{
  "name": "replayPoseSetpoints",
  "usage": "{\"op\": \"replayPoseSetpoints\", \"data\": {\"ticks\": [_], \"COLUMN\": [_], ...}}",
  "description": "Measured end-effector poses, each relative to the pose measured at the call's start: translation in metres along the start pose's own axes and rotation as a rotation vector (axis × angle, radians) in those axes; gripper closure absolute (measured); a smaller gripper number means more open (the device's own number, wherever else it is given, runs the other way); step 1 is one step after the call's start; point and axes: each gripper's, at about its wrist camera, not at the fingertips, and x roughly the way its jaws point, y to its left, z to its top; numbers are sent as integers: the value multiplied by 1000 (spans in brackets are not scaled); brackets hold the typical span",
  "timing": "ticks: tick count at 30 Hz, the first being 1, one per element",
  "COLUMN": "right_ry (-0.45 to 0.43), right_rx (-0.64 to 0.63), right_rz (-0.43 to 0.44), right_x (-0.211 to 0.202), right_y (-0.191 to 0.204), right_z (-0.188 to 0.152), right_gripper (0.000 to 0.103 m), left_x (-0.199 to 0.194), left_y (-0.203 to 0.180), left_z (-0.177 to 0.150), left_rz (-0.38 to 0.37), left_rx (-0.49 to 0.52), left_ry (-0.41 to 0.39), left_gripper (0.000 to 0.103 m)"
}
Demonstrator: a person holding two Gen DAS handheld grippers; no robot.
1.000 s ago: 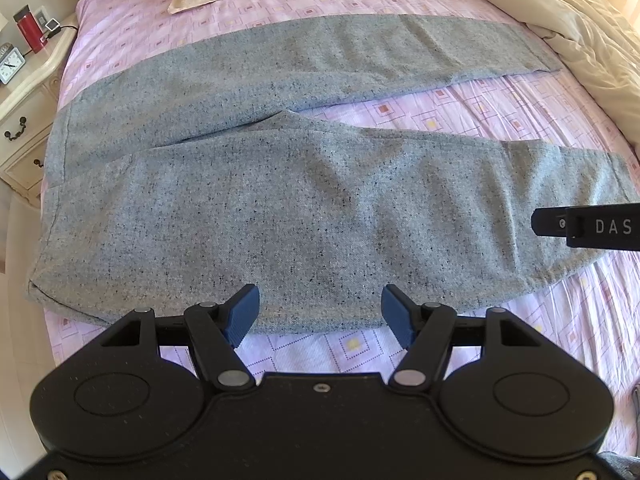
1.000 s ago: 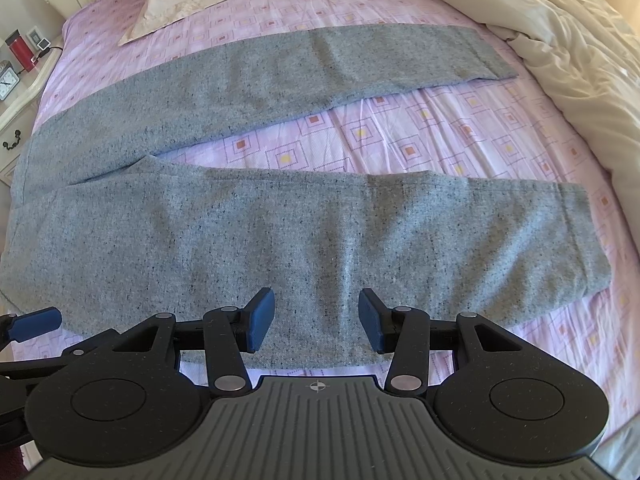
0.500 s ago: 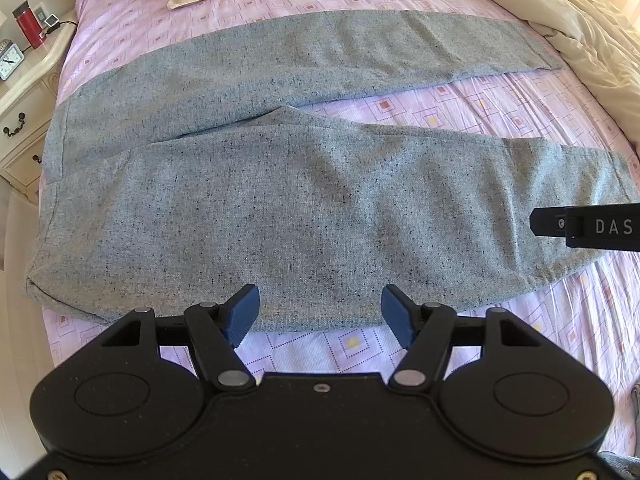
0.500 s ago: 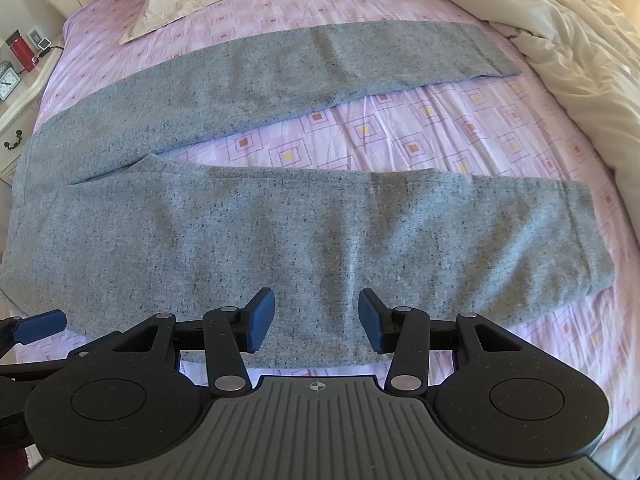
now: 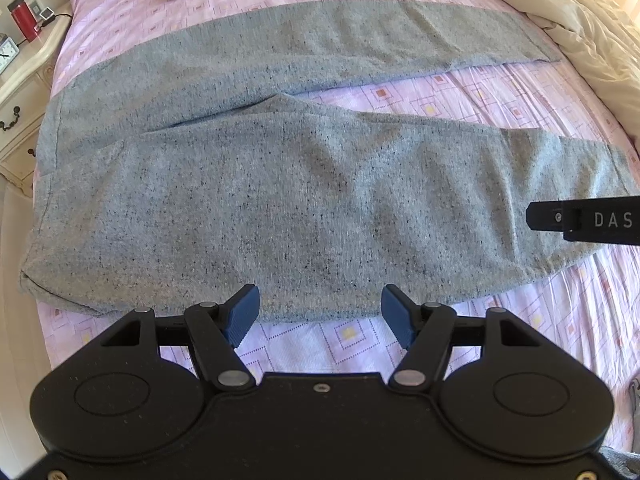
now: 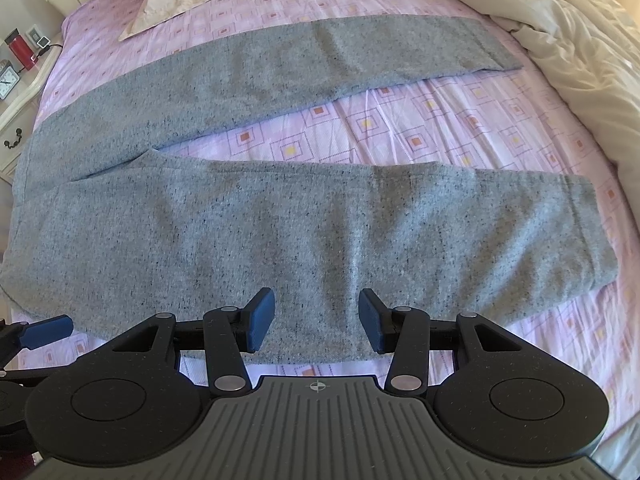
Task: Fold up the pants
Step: 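Move the right tool to a pant leg cuff and close on it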
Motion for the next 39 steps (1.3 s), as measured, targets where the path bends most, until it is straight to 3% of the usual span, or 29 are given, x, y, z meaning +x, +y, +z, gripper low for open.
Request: {"op": "replayPoseSetpoints", "data": {"ticks": [24, 32, 34, 39], "right_ry": [14, 57, 46, -77], "right_rx": [4, 56, 94, 193], "right_rz": [12, 24, 17, -6], "right_x": [8, 28, 33, 38], "right_y": [3, -6, -13, -35], "right_z": [-1, -5, -7, -18], "right_gripper": [58, 62, 67, 68], "left_x": [5, 7, 9, 16], "left_y": [1, 1, 0, -5], "left_z": [0, -1, -2, -8], "left_rz": [-17, -13, -12, 8], "left_rx": [-4, 10, 22, 67], "left_ry": [25, 1, -10, -78], "left_gripper": [35, 43, 43, 43]}}
